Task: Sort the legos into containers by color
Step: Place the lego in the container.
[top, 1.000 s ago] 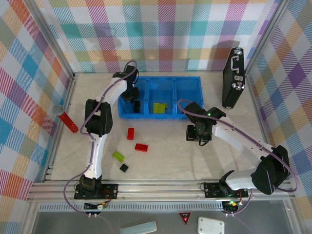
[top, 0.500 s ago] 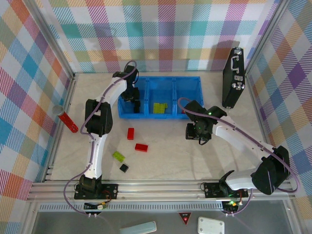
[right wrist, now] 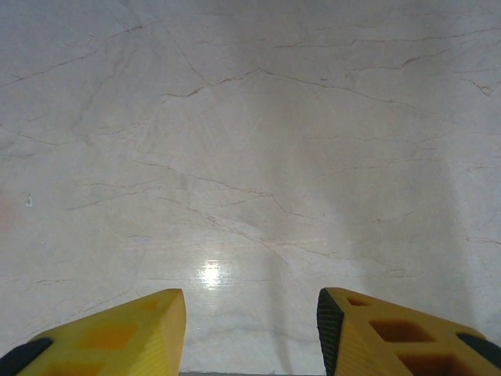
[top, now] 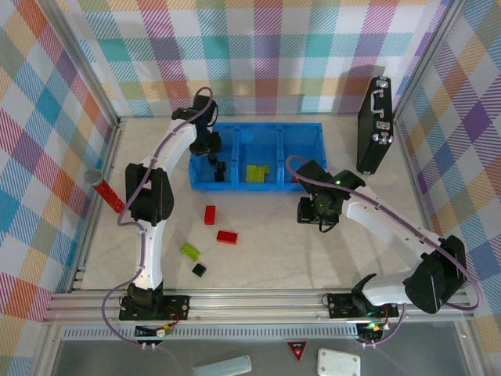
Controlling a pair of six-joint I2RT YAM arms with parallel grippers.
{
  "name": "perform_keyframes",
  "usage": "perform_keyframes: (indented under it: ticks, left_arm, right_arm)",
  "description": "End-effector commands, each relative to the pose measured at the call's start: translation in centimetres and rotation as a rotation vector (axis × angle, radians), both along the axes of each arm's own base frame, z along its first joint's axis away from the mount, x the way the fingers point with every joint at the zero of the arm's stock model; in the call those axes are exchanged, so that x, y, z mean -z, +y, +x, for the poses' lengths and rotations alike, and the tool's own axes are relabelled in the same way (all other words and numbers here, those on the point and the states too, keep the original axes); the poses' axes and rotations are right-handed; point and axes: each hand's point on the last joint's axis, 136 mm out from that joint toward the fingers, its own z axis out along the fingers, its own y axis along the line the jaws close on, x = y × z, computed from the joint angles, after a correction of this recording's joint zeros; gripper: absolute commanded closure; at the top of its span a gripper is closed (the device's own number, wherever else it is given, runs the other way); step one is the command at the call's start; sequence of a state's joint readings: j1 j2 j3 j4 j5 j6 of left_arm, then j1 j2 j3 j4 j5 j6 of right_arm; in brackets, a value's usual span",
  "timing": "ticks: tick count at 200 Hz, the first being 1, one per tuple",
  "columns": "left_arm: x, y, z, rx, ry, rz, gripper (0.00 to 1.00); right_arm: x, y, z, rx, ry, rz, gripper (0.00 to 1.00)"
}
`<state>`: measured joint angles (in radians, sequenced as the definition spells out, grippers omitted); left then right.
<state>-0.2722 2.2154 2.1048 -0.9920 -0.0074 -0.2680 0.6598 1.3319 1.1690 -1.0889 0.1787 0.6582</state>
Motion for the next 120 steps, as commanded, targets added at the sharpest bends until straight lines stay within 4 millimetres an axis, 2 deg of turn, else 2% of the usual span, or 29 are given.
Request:
perform_keyframes:
  ticks: [1,74,120]
  left_arm:
    - [-2.1,0.5,-1.8,0.007,-0.004,-0.016,0.6]
    - [-3.5,2.1,-7.5,0.001,-0.014,-0.019,0.6]
    - [-2.9,3.4,-11.8,-0.011,0.008,-0.013,0.6]
  right_arm:
    - [-1.2,0.9,0.9,-0.027,-0.025,0.04,0.51]
    - [-0.4,3.9,1.9,-0.08,0.001,0.092,0.51]
    - [0.4,6.0,2.1,-0.135,0.029,0.106,0.51]
